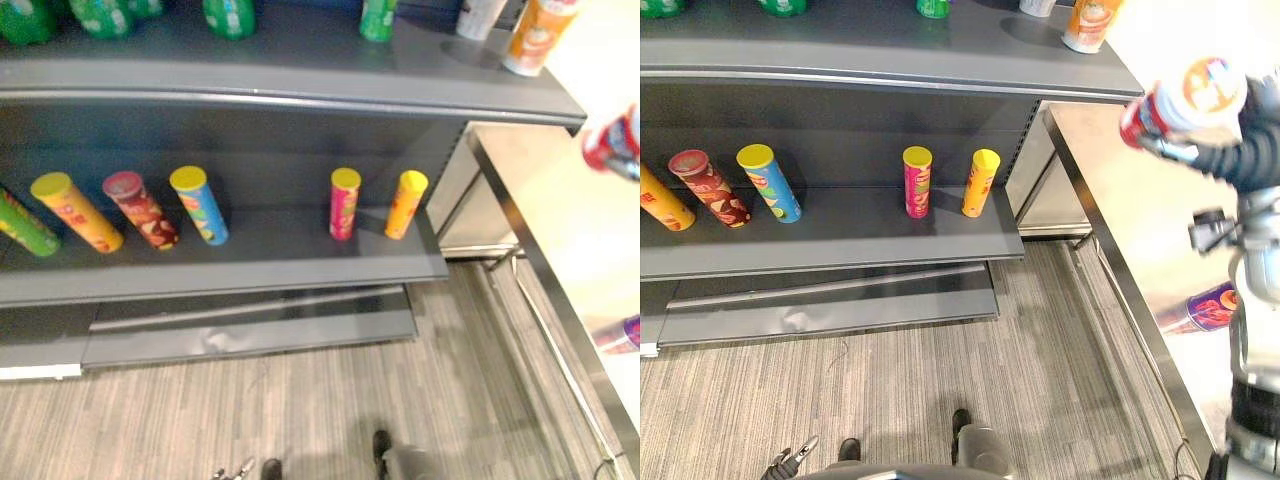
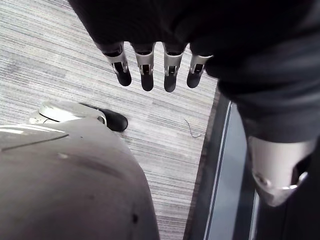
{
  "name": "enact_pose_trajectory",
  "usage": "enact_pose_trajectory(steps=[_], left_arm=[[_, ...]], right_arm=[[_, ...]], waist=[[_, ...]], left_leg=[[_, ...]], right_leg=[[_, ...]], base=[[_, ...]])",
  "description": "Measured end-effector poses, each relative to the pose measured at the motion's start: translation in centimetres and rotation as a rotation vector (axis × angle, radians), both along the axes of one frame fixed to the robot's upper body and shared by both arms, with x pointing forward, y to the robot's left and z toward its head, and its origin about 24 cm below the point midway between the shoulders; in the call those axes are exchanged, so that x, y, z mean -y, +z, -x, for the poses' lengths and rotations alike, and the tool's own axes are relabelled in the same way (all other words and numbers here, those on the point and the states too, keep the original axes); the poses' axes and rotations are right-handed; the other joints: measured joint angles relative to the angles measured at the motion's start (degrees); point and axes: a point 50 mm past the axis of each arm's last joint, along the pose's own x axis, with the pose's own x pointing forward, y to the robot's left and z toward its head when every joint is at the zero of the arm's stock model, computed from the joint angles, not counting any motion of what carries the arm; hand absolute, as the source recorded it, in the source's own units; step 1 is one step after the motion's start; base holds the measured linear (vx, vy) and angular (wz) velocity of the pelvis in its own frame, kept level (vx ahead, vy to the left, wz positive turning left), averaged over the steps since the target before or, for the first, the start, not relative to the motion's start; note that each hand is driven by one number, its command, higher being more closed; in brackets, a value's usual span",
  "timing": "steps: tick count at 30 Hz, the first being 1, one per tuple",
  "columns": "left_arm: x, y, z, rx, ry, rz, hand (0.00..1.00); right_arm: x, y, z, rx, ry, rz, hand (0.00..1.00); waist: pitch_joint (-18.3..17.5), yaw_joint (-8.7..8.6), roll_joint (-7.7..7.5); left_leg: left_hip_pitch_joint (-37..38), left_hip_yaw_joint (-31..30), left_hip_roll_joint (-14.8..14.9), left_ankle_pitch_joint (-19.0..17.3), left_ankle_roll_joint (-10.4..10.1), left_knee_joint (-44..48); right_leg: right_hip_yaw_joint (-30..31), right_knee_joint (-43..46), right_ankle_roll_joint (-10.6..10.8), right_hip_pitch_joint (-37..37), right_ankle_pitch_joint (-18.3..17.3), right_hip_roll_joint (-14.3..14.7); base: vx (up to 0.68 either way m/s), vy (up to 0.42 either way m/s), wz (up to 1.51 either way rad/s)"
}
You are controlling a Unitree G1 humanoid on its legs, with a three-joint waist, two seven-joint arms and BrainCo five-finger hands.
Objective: Put the gum and the chips on the shelf.
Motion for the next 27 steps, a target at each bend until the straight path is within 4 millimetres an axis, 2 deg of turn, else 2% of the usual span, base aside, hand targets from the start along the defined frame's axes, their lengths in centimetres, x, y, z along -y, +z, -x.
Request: enact_pose_trajectory(steps=[2,4,7,10,11,15,19,22,27], left_arm=[[0.1,0.0,-0.1,0.000,-0.008,0.001,0.00],[0.2,-0.1,0.1,-0.011,-0.020,0.008,0.00],[0.3,-0.1,0.0,-0.007,-0.031,0.018,0.00],[0.5,-0.1,-0.2,-0.003,-0.048,0.024,0.00],[0.6,-0.2,-0.3,-0.006,-0.060,0.027,0.00],[1.0,-0.2,-0.9,0.003,-0.091,0.034,0.00],[1.2,-0.2,-1.3,0.009,-0.106,0.037,0.00],[1.3,-0.2,-1.5,0.013,-0.115,0.039,0.00],[1.6,-0.2,-2.2,0.026,-0.138,0.043,0.00]], right_arm=[[-0.9,1.4,-1.2,-0.017,0.050,0.036,1.00],[-3.0,3.3,-3.1,-0.056,0.139,0.094,1.00],[-4.4,5.2,-5.1,-0.089,0.185,0.102,1.00],[-4.4,6.4,-6.6,-0.131,0.188,0.057,1.00],[-4.2,6.8,-7.6,-0.164,0.172,0.034,1.00],[-4.1,8.2,-9.5,-0.202,0.158,-0.070,1.00],[-3.5,7.5,-11.4,-0.281,0.117,-0.149,1.00],[-3.2,5.8,-13.1,-0.376,0.084,-0.226,1.00],[-2.2,4.2,-14.3,-0.462,-0.005,-0.268,1.00]], waist=[[-0.1,1.10,0.10],[-0.1,1.84,0.11],[-0.1,3.46,0.16],[-0.2,4.65,0.30],[-0.3,5.74,0.42],[-0.7,7.11,0.76],[-0.9,7.44,1.33],[-0.7,8.14,1.58],[-0.7,9.06,2.81]], left_leg=[[0.0,-0.2,0.1,0.3,0.0,-0.3],[0.0,-1.0,0.1,0.8,-0.1,-0.4],[0.0,-1.2,0.1,1.6,0.0,-1.2],[0.5,-1.3,0.1,2.0,0.0,-1.4],[0.9,-1.4,0.1,2.1,0.1,-1.4],[0.8,-2.2,0.2,3.5,-0.1,-2.7],[0.9,-3.4,0.5,5.0,-0.2,-4.4],[0.7,-4.4,0.8,5.5,-0.4,-4.5],[0.0,-5.8,1.1,6.6,-0.7,-5.6]], right_leg=[[-0.2,0.0,-0.1,0.0,0.1,0.0],[-0.5,-0.2,-0.2,0.1,0.3,0.0],[-0.5,-1.5,-0.1,0.4,1.3,0.0],[-0.7,-2.8,-0.1,1.2,2.1,-0.1],[-0.9,-3.6,-0.1,2.1,2.5,-0.1],[-1.4,-4.7,0.0,2.2,3.4,-0.1],[-2.8,-5.1,-0.1,2.7,3.7,-0.1],[-3.5,-5.3,-0.2,2.8,3.9,0.0],[-5.1,-5.5,-0.2,2.8,4.0,0.1]], base=[[-0.02,-0.007,0.06],[-0.01,0.002,0.10],[-0.01,0.008,0.03],[-0.01,0.012,0.04],[-0.02,0.015,0.08],[-0.05,0.006,0.07],[-0.06,-0.010,0.20],[-0.05,-0.014,0.11],[-0.02,-0.017,0.16]])
